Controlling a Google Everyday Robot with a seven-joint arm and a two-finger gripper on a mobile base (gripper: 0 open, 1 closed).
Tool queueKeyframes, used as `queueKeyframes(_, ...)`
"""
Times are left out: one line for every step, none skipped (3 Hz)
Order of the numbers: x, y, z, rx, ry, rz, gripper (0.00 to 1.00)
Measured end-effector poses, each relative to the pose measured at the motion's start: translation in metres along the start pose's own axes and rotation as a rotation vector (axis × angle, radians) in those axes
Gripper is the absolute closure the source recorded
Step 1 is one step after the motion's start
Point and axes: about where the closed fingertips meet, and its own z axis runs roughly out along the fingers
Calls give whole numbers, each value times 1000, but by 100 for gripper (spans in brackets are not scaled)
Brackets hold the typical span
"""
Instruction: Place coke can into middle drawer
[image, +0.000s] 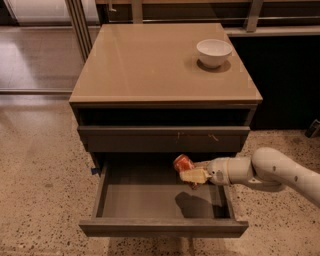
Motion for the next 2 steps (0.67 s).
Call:
queueKeyframes(27, -19, 21, -55, -12, 85, 100)
queueKeyframes(52, -36, 44, -100, 6, 157, 100)
